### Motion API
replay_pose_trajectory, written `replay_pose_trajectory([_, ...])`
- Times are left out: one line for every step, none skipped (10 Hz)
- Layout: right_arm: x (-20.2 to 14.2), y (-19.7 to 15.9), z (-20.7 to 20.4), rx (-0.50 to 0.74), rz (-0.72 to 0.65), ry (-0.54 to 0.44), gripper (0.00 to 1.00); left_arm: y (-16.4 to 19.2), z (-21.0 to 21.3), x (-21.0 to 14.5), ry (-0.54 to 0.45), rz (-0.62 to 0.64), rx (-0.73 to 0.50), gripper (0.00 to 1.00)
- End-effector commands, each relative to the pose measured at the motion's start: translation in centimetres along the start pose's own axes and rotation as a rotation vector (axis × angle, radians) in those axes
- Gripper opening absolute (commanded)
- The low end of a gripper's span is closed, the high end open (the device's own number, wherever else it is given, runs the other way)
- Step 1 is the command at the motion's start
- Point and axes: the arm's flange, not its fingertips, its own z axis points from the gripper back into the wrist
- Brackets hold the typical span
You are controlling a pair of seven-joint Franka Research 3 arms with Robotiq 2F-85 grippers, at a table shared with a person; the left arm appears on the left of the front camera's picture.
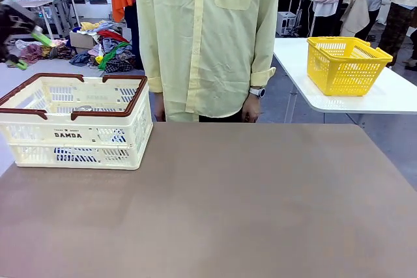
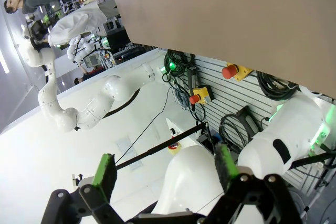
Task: Place the drinks into the Shopping basket.
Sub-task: Pick up one drink and place it into the Shopping basket.
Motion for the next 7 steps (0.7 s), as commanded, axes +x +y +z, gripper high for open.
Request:
replay_pose_trajectory([-0.2, 0.2, 0.2, 0.002, 0.014, 0.002, 1.0, 5.1, 2.4, -1.3, -0.025, 0.074, -0.28, 1.0])
replay_pose_trajectory([-0.2, 0.2, 0.2, 0.002, 0.014, 0.002, 1.0, 7.4, 4.5, -2.3, -0.059, 0.087, -0.425, 1.0])
replay_pose_trajectory([-0.2, 0.2, 0.2, 0.002, 0.014, 0.002, 1.0, 10.4, 6.6, -3.1, -0.089, 0.179, -0.488, 1.0])
replay_pose_trajectory([-0.2, 0.2, 0.2, 0.002, 0.014, 0.002, 1.0, 12.5, 7.6, -3.6, -0.067, 0.17, -0.576, 1.0])
replay_pose_trajectory([-0.2, 0.2, 0.2, 0.002, 0.014, 0.002, 1.0, 13.9, 7.2, -3.9, -0.027, 0.173, -0.578, 1.0])
replay_pose_trajectory([-0.2, 0.2, 0.2, 0.002, 0.014, 0.002, 1.0, 14.6, 5.7, -3.5, 0.027, 0.18, -0.557, 1.0])
replay_pose_trajectory([-0.2, 0.2, 0.2, 0.002, 0.014, 0.002, 1.0, 13.3, 8.1, -5.3, -0.084, 0.191, -0.555, 1.0])
